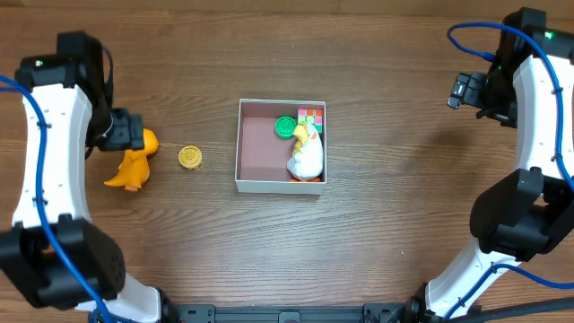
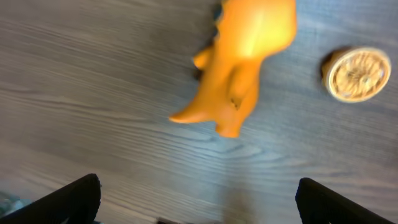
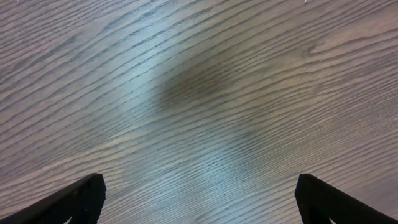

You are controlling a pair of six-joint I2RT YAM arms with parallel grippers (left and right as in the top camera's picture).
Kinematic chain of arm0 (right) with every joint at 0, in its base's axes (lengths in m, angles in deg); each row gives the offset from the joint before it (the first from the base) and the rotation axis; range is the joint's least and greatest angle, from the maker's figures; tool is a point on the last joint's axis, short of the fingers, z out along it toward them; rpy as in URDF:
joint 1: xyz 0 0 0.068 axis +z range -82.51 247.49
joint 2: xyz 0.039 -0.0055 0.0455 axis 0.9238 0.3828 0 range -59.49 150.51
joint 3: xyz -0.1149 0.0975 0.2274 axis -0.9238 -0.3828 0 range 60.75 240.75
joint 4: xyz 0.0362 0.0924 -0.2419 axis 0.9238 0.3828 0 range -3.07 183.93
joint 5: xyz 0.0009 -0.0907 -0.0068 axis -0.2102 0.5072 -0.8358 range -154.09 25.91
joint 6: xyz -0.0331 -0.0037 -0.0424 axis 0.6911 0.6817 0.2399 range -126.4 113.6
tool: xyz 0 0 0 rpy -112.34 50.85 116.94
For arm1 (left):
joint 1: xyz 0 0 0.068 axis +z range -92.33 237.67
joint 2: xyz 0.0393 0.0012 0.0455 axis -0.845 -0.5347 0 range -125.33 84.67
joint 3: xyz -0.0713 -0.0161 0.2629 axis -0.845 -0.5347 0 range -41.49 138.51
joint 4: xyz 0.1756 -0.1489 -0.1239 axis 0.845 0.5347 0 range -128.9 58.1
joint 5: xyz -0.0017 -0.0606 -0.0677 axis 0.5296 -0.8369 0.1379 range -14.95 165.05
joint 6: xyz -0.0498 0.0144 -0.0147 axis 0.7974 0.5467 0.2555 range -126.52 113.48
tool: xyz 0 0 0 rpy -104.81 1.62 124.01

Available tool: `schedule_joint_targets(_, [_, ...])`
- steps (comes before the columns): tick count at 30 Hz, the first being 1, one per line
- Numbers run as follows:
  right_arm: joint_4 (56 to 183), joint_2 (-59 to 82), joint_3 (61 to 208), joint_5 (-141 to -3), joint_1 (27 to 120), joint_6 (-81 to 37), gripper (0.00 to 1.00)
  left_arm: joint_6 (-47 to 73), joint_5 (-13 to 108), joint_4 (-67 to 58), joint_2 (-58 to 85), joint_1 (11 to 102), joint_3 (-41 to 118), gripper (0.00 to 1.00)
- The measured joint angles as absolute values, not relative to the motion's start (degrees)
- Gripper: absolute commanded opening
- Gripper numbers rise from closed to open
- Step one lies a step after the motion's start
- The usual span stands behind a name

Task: Pack container
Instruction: 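Lower the left gripper onto the orange dinosaur's head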

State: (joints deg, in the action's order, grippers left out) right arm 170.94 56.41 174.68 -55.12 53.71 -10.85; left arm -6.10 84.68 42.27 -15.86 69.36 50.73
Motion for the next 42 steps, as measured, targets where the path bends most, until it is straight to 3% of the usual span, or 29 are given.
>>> schedule_joint_targets(25, [170.96, 56.41, 174.68, -55.14, 53.71, -10.85, 1.0, -12.65, 77.79, 31.95, -34.33, 70.69, 45.9, 1.0])
schedule_joint_targets(42, [170.96, 56.41, 174.68, -55.14, 53.71, -10.83, 1.0, -12.76, 77.38, 29.66, -34.73, 70.69, 45.86, 1.0])
